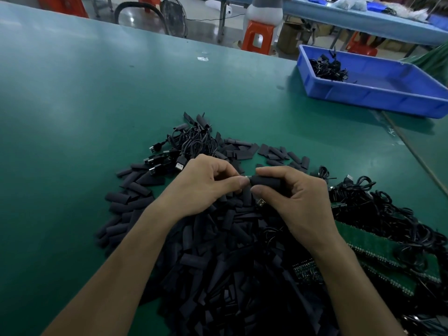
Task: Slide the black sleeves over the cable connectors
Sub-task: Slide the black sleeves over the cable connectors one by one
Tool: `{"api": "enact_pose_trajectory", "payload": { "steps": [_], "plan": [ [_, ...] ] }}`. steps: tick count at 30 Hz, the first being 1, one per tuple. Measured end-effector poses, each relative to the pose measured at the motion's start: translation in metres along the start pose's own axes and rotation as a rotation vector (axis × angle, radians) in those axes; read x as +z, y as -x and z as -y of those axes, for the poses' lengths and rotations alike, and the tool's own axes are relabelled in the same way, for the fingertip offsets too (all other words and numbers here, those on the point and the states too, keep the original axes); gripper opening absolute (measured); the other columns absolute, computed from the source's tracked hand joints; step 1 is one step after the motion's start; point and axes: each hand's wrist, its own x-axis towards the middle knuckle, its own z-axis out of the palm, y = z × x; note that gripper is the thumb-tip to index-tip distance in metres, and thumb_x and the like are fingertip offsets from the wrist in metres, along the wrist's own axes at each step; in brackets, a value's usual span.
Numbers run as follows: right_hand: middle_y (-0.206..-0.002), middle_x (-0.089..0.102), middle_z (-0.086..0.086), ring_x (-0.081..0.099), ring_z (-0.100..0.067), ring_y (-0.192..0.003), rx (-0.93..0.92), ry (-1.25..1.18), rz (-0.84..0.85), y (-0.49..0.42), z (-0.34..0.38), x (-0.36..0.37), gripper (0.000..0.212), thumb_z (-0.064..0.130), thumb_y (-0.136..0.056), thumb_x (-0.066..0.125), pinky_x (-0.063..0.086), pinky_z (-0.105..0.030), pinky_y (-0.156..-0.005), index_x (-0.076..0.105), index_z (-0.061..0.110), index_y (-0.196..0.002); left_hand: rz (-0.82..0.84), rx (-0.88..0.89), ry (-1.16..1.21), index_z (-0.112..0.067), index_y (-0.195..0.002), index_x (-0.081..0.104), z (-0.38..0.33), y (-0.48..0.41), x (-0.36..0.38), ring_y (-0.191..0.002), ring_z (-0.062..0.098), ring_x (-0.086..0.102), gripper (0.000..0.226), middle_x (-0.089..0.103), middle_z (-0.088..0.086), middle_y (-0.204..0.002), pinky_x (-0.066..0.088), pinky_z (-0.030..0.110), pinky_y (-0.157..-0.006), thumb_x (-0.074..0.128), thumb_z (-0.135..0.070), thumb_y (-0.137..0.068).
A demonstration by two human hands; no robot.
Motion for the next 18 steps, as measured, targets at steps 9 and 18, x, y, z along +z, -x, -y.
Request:
{"api": "enact_pose_trajectory", "payload": {
  "steps": [9, 18],
  "plan": [
    [-0.085, 0.074, 0.023, 0.072, -0.002, -0.074, -0.011, -0.036, -0.035, 0.0023, -0.0029, 0.0025, 0.023, 0.032, -0.078, 0.075, 0.057, -0.015, -0.071, 0.07, 0.042, -0.098, 0.066, -0.069, 0.142, -0.02, -0.082, 0.077, 0.0039, -0.0012, -0.0025, -0.067, 0.006, 0.07, 0.01, 0.077, -0.002, -0.074, 0.055, 0.019, -0.067, 0.074, -0.017, -0.09],
    [-0.09, 0.076, 0.017, 0.073, -0.006, -0.078, 0.03, -0.089, -0.008, 0.0016, -0.0042, 0.0023, 0.025, 0.036, -0.075, 0.078, 0.06, -0.023, -0.073, 0.071, 0.044, -0.098, 0.094, -0.03, 0.154, -0.019, -0.081, 0.078, 0.0065, -0.0013, -0.0035, -0.068, 0.009, 0.069, 0.01, 0.077, -0.001, -0.074, 0.056, 0.024, -0.072, 0.075, -0.019, -0.09]
  ]
}}
